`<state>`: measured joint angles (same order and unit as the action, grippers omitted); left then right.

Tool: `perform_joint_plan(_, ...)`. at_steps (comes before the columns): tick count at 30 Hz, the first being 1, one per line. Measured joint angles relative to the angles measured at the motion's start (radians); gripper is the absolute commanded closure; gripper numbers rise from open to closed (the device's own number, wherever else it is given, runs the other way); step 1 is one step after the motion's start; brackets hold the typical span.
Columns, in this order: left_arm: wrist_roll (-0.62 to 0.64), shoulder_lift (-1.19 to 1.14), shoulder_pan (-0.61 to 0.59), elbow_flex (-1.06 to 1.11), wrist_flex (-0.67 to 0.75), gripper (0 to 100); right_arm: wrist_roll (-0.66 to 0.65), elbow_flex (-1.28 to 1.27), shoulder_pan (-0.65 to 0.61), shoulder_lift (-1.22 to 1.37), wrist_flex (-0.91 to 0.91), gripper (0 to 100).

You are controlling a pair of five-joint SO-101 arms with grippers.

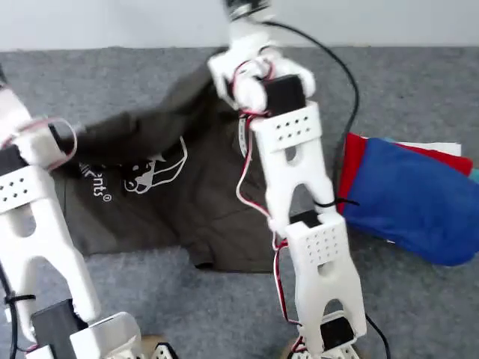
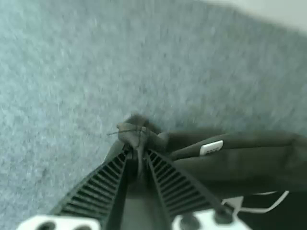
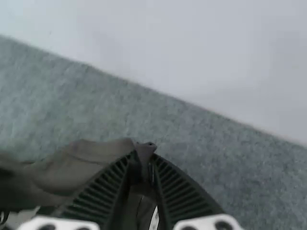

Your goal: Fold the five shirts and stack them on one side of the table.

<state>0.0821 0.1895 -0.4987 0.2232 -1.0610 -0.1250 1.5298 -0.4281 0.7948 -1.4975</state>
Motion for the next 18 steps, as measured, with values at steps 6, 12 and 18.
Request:
perform_joint_plan(6,-0.029,0.000,-0.052,0.298,0.161,99,-0.052,0.068,-0.017,-0.011,-0.255,99.0)
perform_joint_plan(12,-0.147,0.000,-0.054,0.568,0.348,99,-0.092,-0.064,-0.048,-0.114,-0.256,99.0)
perform_joint_plan(18,-0.173,0.000,-0.066,0.606,0.376,99,-0.164,-0.485,-0.052,-0.325,-0.256,98.9)
